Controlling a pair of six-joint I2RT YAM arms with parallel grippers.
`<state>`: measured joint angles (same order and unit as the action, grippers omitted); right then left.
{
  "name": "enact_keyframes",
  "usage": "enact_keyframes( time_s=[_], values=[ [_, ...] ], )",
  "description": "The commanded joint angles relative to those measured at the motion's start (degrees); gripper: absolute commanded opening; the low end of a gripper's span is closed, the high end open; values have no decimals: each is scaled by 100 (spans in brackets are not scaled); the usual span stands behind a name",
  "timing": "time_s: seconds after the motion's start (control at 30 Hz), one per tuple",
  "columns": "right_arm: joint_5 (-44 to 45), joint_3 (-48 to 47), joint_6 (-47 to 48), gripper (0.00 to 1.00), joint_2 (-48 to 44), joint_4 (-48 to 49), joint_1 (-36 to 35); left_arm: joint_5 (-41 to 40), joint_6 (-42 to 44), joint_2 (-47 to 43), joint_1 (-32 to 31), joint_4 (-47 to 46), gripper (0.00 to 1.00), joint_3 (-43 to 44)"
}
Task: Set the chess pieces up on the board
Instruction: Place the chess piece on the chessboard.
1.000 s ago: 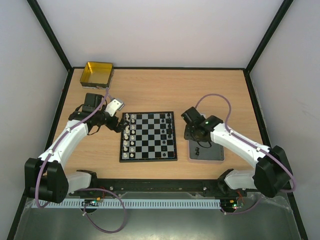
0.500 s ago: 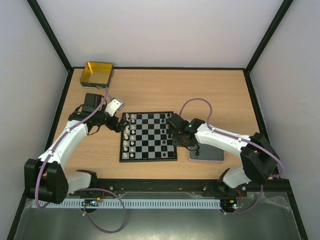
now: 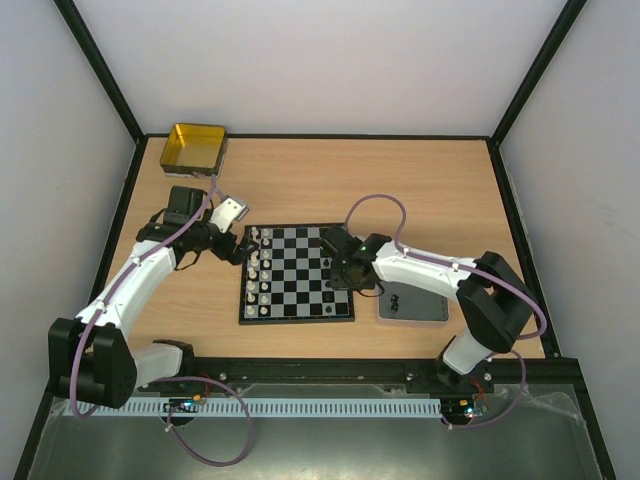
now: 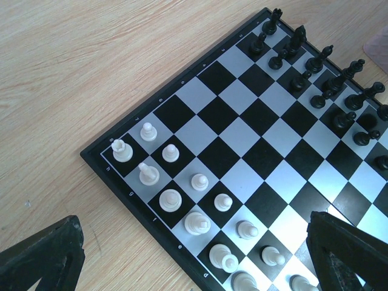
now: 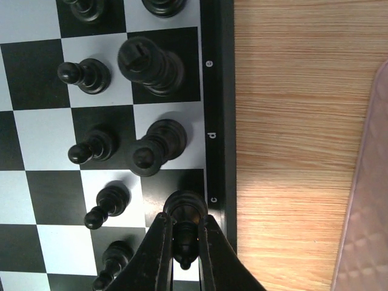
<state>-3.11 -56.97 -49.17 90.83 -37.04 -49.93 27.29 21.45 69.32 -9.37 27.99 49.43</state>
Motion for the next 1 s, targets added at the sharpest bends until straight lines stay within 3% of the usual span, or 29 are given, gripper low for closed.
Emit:
enact_keyframes(
  time_s=[0.0,0.97],
  values=[
    [35,-233,-38,6,141,41,-86,94,41,-46,-30,57,99,-30],
    [-32,-264,-16,7,371,62,-147,102,78,-40,-30,49,99,-64]
  ],
)
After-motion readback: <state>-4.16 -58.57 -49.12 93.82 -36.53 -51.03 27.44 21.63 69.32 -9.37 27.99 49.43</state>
